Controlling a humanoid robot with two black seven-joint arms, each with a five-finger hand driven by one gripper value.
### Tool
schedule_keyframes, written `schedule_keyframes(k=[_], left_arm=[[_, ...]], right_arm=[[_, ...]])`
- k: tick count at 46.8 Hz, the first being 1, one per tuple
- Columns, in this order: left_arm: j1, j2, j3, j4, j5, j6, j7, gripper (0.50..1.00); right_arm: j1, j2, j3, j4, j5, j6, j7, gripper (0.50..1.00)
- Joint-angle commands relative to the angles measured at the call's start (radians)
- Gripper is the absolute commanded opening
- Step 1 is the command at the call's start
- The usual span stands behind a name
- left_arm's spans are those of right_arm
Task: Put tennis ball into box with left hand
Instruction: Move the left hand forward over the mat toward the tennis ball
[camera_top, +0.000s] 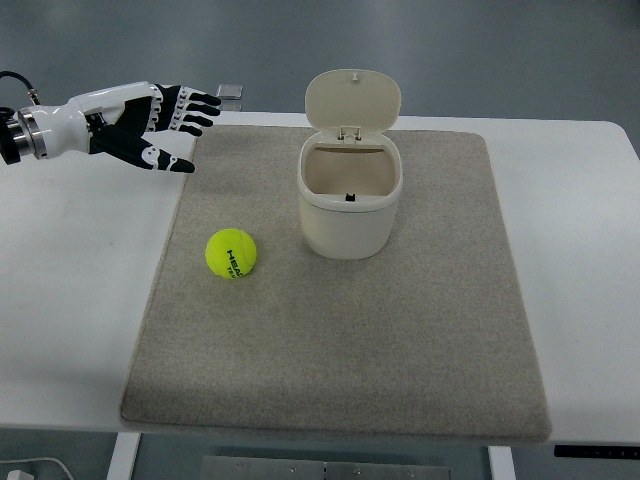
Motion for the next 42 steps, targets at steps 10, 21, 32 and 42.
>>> schedule_keyframes(k=[10,21,32,42], left_arm=[[0.005,0.021,-0.001,-0.046,0.081,0.000,-0.002,0.896],[-0.014,-0.010,0.000,0.003,0.084,0.000,0.000,0.906],[-0.018,0.033,0.000,-0.051,0.101,0.000,-0.002,0.902],[0.021,0.082,-0.004,-0.189,0.231,0.000,-0.005,0.894]], right_arm=[[0.000,0.000,0.000,0.000,0.000,0.000,0.000,0.938],[0.000,0.000,0.000,0.000,0.000,0.000,0.000,0.938],[0.000,0.000,0.000,0.000,0.000,0.000,0.000,0.938],[0.000,0.000,0.000,0.000,0.000,0.000,0.000,0.938]])
